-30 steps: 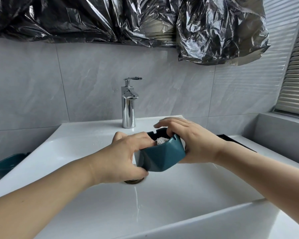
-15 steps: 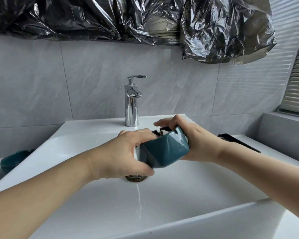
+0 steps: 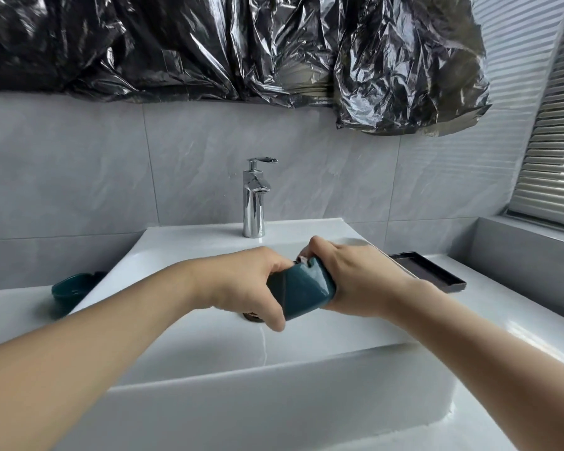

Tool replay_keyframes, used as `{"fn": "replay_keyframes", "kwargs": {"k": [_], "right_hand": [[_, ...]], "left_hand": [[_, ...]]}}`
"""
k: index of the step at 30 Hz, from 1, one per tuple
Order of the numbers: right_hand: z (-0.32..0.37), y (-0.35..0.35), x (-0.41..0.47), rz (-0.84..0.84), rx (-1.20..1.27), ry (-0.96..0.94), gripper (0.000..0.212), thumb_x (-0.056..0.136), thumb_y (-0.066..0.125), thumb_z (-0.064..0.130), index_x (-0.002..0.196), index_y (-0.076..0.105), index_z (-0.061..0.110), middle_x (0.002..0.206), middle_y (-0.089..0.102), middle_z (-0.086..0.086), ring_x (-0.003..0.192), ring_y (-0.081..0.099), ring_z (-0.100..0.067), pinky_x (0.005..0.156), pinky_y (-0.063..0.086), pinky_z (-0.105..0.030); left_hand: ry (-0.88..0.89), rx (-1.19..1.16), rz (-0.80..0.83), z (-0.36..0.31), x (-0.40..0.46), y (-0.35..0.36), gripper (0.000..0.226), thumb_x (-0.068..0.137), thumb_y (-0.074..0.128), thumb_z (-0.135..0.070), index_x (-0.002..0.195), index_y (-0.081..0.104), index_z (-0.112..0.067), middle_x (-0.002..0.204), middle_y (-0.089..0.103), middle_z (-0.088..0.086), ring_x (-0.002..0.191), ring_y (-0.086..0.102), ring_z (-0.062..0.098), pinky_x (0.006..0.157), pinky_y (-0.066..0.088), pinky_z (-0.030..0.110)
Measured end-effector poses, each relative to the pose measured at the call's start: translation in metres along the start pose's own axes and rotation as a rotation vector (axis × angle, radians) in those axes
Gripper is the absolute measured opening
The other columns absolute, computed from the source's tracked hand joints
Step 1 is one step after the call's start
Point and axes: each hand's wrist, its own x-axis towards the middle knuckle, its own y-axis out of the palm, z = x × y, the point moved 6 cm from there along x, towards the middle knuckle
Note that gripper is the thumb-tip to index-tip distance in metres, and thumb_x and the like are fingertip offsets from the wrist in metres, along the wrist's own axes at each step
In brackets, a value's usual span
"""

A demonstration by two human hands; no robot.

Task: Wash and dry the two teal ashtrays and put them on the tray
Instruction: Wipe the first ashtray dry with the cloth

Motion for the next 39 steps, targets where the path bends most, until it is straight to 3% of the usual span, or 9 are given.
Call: {"fn": "replay_keyframes", "kwargs": {"k": [4, 9, 12, 16, 20, 25, 29, 35, 39], "right_hand": [[0.02, -0.006, -0.008, -0.057, -0.035, 0.017, 0.04, 0.083, 0.063, 0.038, 0.113, 0.047, 0.019, 0.101, 0.064, 0.008, 0.083, 0.063, -0.024, 0.061, 0.047, -0.036], [0.033, -0.005, -0.022, -0.081, 0.089, 0.044, 0.041, 0.082, 0.066, 0.037, 0.115, 0.049, 0.021, 0.108, 0.063, 0.01, 0.089, 0.059, -0.019, 0.062, 0.04, -0.033], [0.033, -0.005, -0.025, -0.095, 0.222, 0.071, 0.042, 0.08, 0.069, 0.033, 0.113, 0.047, 0.021, 0.106, 0.062, 0.01, 0.086, 0.059, -0.02, 0.068, 0.049, -0.036], [0.033, -0.001, -0.025, -0.067, 0.285, 0.092, 0.041, 0.077, 0.071, 0.031, 0.109, 0.046, 0.02, 0.099, 0.062, 0.006, 0.082, 0.058, -0.023, 0.071, 0.051, -0.041], [0.027, -0.001, -0.025, -0.106, 0.341, 0.177, 0.051, 0.073, 0.076, 0.036, 0.109, 0.042, 0.022, 0.093, 0.058, 0.006, 0.079, 0.055, -0.024, 0.069, 0.05, -0.04], [0.02, 0.001, -0.026, -0.112, 0.496, 0.261, 0.058, 0.07, 0.083, 0.041, 0.104, 0.037, 0.035, 0.09, 0.055, 0.016, 0.08, 0.053, -0.012, 0.06, 0.04, -0.019], [0.01, 0.002, -0.028, -0.125, 0.446, 0.322, 0.053, 0.071, 0.082, 0.041, 0.104, 0.043, 0.026, 0.089, 0.053, 0.012, 0.082, 0.052, -0.018, 0.062, 0.041, -0.03], [0.024, -0.011, -0.028, -0.229, 0.521, 0.246, 0.045, 0.071, 0.083, 0.026, 0.098, 0.047, 0.019, 0.085, 0.047, 0.013, 0.078, 0.049, -0.004, 0.058, 0.035, -0.019], [0.049, -0.037, -0.042, -0.327, 0.507, 0.195, 0.044, 0.072, 0.079, 0.018, 0.093, 0.04, 0.023, 0.083, 0.043, 0.018, 0.075, 0.035, -0.009, 0.062, 0.035, -0.013]], "left_hand": [[-0.078, 0.046, -0.001, -0.011, -0.012, 0.0, 0.024, 0.072, 0.079, -0.002, 0.087, 0.065, -0.016, 0.078, 0.062, 0.002, 0.068, 0.059, 0.016, 0.056, 0.046, 0.02], [-0.111, -0.091, 0.059, -0.011, -0.028, -0.001, 0.004, 0.064, 0.056, -0.019, 0.064, 0.054, -0.016, 0.069, 0.049, -0.006, 0.069, 0.044, 0.015, 0.07, 0.031, 0.033], [-0.122, -0.192, 0.011, 0.004, -0.029, -0.008, 0.039, 0.069, 0.047, -0.024, 0.093, 0.073, -0.009, 0.091, 0.061, -0.006, 0.083, 0.048, 0.013, 0.08, 0.027, 0.038], [-0.071, -0.193, -0.006, 0.013, -0.02, 0.0, 0.03, 0.091, 0.048, -0.009, 0.103, 0.074, -0.015, 0.102, 0.071, -0.003, 0.092, 0.058, 0.015, 0.087, 0.038, 0.03], [-0.053, -0.291, -0.44, 0.018, -0.011, -0.011, 0.039, 0.099, 0.044, -0.001, 0.089, 0.076, -0.021, 0.093, 0.074, 0.004, 0.084, 0.061, 0.017, 0.074, 0.047, 0.018], [0.028, -0.459, -0.948, 0.007, -0.015, -0.028, 0.037, 0.077, 0.038, 0.008, 0.077, 0.069, -0.013, 0.072, 0.072, 0.003, 0.065, 0.063, 0.017, 0.06, 0.051, 0.025], [-0.078, -0.802, -1.285, 0.022, -0.033, -0.064, 0.033, 0.083, 0.037, 0.007, 0.075, 0.061, -0.016, 0.061, 0.059, 0.01, 0.046, 0.049, 0.022, 0.041, 0.038, 0.021], [-0.015, -0.504, -1.304, 0.003, -0.071, -0.058, 0.037, 0.077, 0.034, -0.012, 0.064, 0.064, -0.028, 0.054, 0.058, -0.005, 0.054, 0.049, 0.022, 0.048, 0.036, 0.026], [0.038, -0.549, -1.284, -0.029, -0.098, -0.04, 0.035, 0.082, 0.038, -0.017, 0.062, 0.065, -0.027, 0.048, 0.054, -0.011, 0.054, 0.049, 0.018, 0.049, 0.036, 0.026]]}}
